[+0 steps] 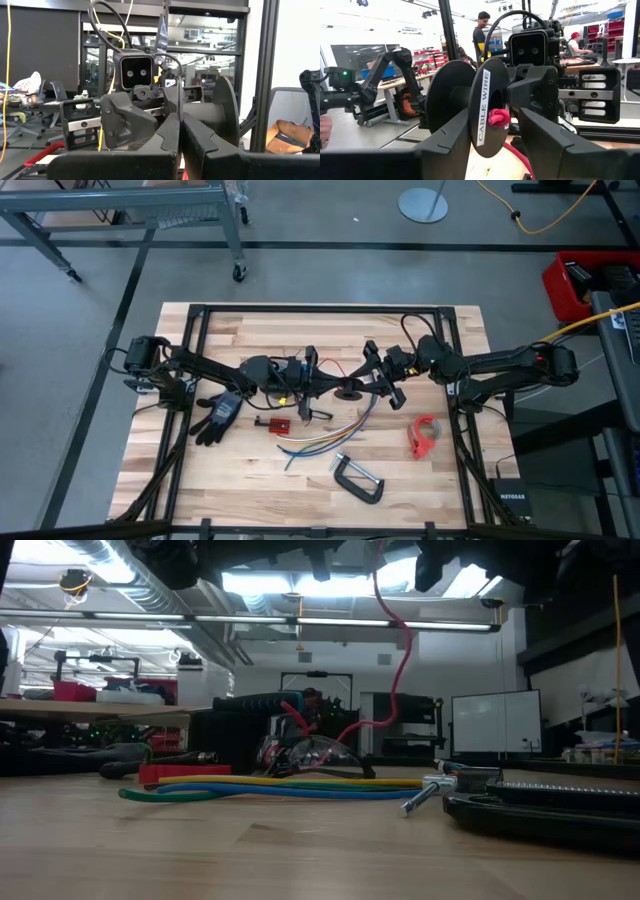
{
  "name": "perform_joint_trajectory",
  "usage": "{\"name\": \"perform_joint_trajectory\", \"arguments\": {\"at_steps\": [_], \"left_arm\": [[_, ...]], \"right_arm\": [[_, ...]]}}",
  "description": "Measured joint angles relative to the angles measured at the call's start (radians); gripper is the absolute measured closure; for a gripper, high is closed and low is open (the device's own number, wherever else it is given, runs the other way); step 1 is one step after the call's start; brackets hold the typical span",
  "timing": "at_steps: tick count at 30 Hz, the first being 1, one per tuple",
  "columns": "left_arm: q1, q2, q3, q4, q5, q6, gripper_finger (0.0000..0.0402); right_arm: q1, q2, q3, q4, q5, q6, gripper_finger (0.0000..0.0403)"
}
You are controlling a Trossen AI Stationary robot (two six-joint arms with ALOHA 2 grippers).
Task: Coil cords
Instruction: Coil the red wire onto the spool
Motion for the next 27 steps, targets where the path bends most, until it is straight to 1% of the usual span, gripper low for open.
{"name": "perform_joint_trajectory", "arguments": {"at_steps": [4,6,9,14,15,20,23,27], "left_arm": [[0.0,0.0,0.0,0.001,-0.001,0.0,0.0401],[0.0,0.0,0.0,0.001,-0.001,0.0,0.0401],[0.0,0.0,0.0,0.002,-0.001,0.0,0.0401],[0.0,-0.002,0.0,0.005,0.0,0.0,0.0401],[0.0,-0.002,0.0,0.003,-0.001,0.001,0.0401],[0.0,-0.003,0.0,-0.001,-0.001,-0.016,0.0401],[0.0,-0.003,0.0,-0.004,-0.001,-0.025,0.0401],[0.0,-0.003,0.0,-0.005,0.0,-0.028,0.0383]], "right_arm": [[0.0,0.0,0.0,-0.003,-0.008,0.0,0.0241],[0.0,0.0,0.0,-0.003,-0.009,0.0,0.0256],[0.0,0.0,0.0,-0.002,-0.014,-0.001,0.0294],[-0.001,-0.001,0.0,0.0,-0.026,-0.002,0.0378],[-0.001,0.0,-0.001,-0.003,-0.025,-0.001,0.0387],[-0.001,0.0,-0.002,-0.005,-0.026,0.017,0.0387],[-0.001,0.0,-0.002,-0.005,-0.034,0.018,0.0396],[-0.001,-0.002,-0.002,-0.006,-0.035,0.018,0.0396]]}}
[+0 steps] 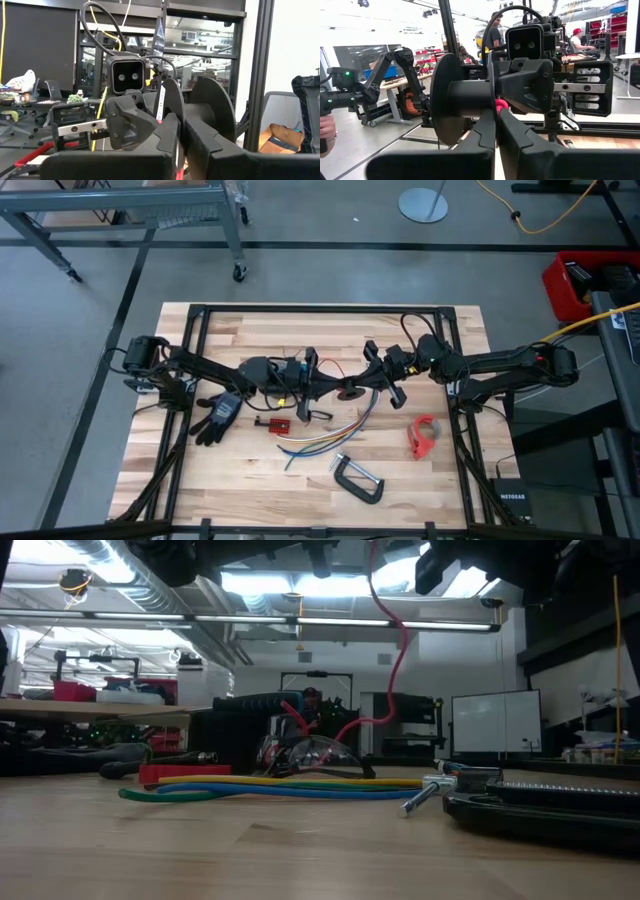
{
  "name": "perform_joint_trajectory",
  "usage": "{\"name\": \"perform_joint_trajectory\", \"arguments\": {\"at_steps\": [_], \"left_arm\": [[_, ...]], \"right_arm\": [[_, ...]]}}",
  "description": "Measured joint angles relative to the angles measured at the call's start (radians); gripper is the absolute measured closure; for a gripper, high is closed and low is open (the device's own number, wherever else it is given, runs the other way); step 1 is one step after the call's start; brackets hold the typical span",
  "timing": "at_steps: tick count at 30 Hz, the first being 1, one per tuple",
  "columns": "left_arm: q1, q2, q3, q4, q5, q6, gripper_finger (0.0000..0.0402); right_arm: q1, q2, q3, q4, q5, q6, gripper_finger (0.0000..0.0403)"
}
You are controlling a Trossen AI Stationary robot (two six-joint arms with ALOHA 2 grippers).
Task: Coil cords
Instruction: Coil the red wire onto the spool
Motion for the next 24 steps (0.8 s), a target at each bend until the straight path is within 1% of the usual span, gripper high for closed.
{"name": "perform_joint_trajectory", "arguments": {"at_steps": [7,12,15,18,24], "left_arm": [[0.001,-0.003,0.0,-0.007,0.002,-0.002,0.0325],[0.002,-0.037,0.0,-0.003,-0.006,-0.002,0.0289],[0.002,-0.058,0.0,-0.007,-0.009,0.008,0.0281],[0.003,-0.084,0.0,-0.053,-0.008,0.032,0.0282],[0.001,-0.122,0.001,-0.236,-0.006,0.037,0.0293]], "right_arm": [[0.0,0.0,0.0,0.001,0.003,0.0,0.0399],[-0.017,0.0,0.0,0.006,-0.003,0.0,0.04],[-0.043,0.0,0.0,0.005,-0.015,0.0,0.04],[-0.075,0.0,0.0,0.005,-0.017,0.0,0.0401],[-0.151,-0.001,0.0,0.005,-0.021,0.0,0.0401]]}}
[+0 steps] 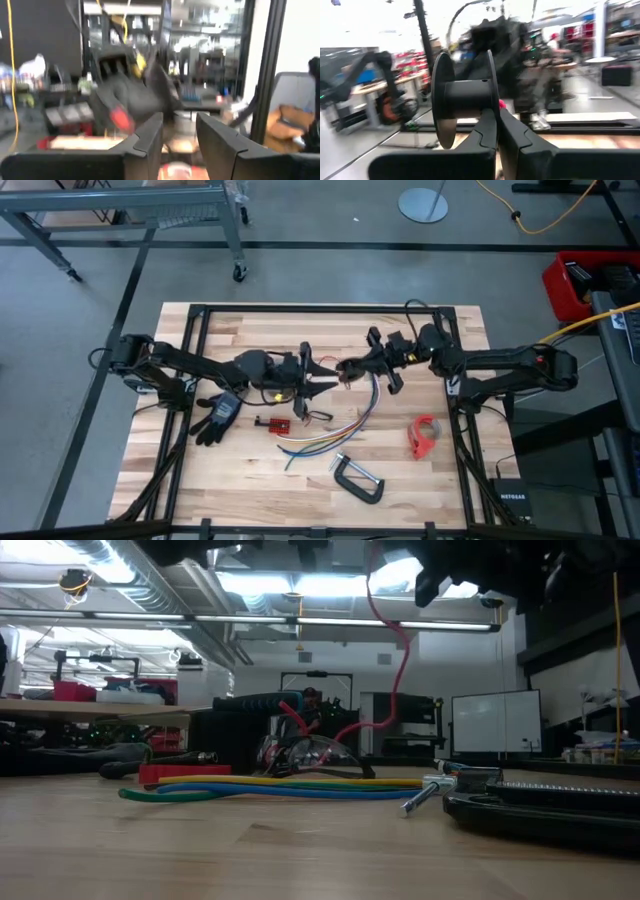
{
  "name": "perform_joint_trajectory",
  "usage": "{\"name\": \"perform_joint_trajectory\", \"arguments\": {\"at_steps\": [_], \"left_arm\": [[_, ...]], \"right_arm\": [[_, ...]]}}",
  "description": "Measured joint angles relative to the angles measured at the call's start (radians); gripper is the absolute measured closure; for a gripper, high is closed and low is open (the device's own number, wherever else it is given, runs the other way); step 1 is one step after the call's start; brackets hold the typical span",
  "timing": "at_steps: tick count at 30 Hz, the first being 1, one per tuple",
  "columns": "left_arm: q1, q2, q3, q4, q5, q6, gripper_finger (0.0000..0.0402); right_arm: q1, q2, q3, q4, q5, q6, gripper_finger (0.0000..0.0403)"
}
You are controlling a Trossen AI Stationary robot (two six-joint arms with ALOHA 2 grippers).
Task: Coil cords
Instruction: Coil the red wire onto the spool
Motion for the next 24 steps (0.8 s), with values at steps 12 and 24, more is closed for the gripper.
{"name": "perform_joint_trajectory", "arguments": {"at_steps": [12,24], "left_arm": [[-0.006,0.045,-0.001,-0.335,-0.115,-0.172,0.0298],[-0.004,0.213,-0.001,-0.176,-0.394,-0.259,0.0297]], "right_arm": [[-0.092,-0.007,0.001,0.098,0.005,0.057,0.0401],[-0.091,-0.007,0.001,0.201,0.005,0.105,0.0401]]}}
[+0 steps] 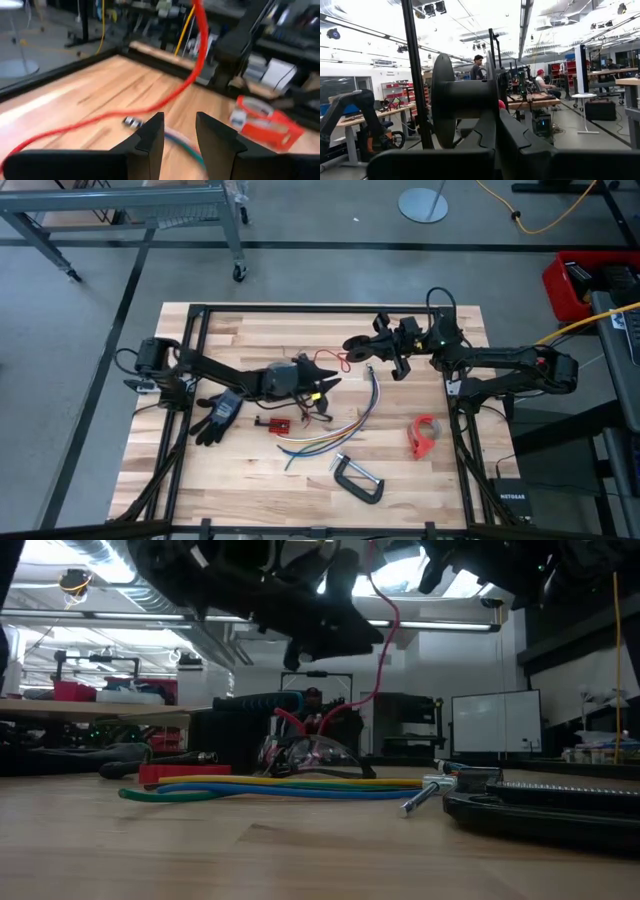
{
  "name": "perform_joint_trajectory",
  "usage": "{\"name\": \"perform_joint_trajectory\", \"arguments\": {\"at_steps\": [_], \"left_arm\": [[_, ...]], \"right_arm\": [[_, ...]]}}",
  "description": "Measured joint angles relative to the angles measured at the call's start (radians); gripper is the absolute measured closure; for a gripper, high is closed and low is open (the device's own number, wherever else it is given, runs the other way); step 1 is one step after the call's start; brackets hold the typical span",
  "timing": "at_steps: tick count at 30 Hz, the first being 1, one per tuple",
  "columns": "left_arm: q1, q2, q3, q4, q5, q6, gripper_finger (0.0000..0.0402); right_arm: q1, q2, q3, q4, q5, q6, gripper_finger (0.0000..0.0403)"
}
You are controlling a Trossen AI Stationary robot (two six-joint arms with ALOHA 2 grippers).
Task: Coil cords
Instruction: Coil the red wire onto the spool
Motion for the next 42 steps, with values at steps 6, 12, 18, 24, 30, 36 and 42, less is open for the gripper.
{"name": "perform_joint_trajectory", "arguments": {"at_steps": [6,12,18,24,30,36,42], "left_arm": [[-0.001,0.072,0.0,0.159,-0.035,0.072,0.0298],[-0.002,0.076,0.0,0.198,-0.106,0.188,0.031],[-0.005,0.076,0.0,0.234,-0.102,0.222,0.0313],[-0.022,0.076,0.0,0.288,-0.058,0.183,0.0313],[-0.028,0.076,0.024,0.311,-0.058,0.183,0.0313],[-0.026,0.076,0.041,0.308,-0.058,0.204,0.0313],[-0.017,0.076,0.041,0.303,-0.059,0.201,0.0313]], "right_arm": [[0.0,0.0,0.0,-0.009,-0.005,0.0,0.0401],[0.0,0.0,0.0,-0.016,-0.027,0.0,0.0401],[0.0,0.0,0.0,-0.017,-0.027,0.0,0.0401],[0.0,0.0,0.0,-0.017,-0.026,0.0,0.0401],[0.001,0.0,0.0,-0.01,-0.015,0.0,0.0401],[0.002,0.0,0.0,-0.007,0.009,0.008,0.0401],[0.002,0.0,0.0,0.021,0.018,0.029,0.0401]]}}
